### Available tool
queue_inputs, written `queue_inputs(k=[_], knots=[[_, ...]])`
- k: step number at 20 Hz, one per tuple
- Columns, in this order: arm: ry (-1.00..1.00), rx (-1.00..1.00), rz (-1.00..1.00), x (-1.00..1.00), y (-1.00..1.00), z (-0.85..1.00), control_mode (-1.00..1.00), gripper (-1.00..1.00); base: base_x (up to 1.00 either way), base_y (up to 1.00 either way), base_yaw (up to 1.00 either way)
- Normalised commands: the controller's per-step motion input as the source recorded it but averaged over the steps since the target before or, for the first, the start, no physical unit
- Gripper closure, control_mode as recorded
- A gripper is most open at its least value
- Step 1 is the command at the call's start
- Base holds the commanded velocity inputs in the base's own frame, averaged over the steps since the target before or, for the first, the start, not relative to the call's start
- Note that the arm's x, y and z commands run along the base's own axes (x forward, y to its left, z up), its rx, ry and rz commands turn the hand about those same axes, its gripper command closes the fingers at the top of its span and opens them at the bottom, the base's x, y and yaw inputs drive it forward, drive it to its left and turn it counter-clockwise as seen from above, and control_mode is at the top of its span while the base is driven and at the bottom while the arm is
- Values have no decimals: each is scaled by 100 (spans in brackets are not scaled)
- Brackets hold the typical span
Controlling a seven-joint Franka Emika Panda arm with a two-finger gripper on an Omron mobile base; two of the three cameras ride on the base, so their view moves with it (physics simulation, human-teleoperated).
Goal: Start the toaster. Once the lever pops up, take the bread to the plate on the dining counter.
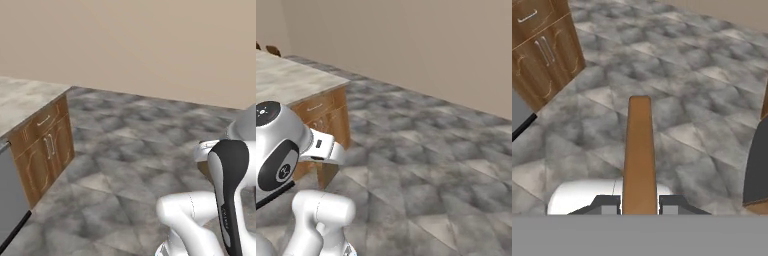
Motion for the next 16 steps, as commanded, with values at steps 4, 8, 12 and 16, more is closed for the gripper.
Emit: queue_inputs(k=[4,8,12,16], knots=[[0,0,0,0,0,0,100,100,100,-11,12],[0,0,0,0,0,0,100,100,100,-17,13],[0,0,0,0,0,0,100,100,100,-16,13],[0,0,0,0,0,0,100,100,100,-14,14]])
